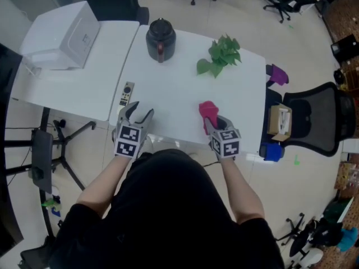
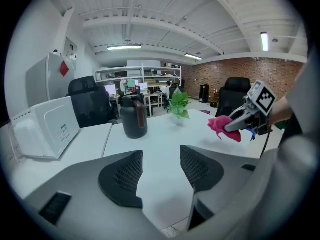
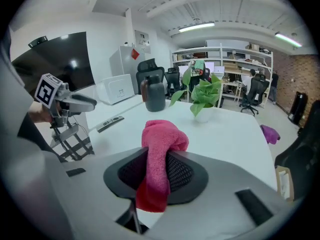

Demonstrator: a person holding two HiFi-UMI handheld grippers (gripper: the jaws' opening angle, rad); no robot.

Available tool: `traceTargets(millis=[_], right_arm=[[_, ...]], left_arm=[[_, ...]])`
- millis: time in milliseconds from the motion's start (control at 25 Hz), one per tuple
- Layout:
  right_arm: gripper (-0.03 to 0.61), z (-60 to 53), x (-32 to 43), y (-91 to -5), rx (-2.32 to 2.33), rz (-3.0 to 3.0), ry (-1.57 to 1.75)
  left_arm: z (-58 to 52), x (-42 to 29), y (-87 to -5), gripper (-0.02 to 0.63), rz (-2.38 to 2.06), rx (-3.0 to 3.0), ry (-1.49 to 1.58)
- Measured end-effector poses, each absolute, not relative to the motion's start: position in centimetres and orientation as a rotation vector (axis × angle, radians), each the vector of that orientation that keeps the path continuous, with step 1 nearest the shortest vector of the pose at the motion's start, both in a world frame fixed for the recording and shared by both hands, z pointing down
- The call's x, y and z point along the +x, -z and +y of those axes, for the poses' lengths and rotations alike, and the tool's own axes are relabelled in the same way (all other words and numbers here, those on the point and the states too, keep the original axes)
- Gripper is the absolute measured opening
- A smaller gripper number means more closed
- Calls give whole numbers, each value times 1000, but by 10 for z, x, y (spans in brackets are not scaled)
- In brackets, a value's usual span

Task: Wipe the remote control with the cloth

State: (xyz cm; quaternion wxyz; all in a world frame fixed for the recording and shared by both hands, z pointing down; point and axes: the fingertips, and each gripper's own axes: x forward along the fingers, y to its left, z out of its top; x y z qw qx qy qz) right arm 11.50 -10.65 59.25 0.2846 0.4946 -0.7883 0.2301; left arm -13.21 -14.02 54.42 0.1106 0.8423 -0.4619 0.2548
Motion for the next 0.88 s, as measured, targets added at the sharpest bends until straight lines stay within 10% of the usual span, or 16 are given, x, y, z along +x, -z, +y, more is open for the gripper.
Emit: traceTargets(millis=[880], right_arm=[[115, -136, 110, -690, 1230, -1864, -649]], left_arm=[[-129, -103, -537, 239, -1231, 2556, -786]])
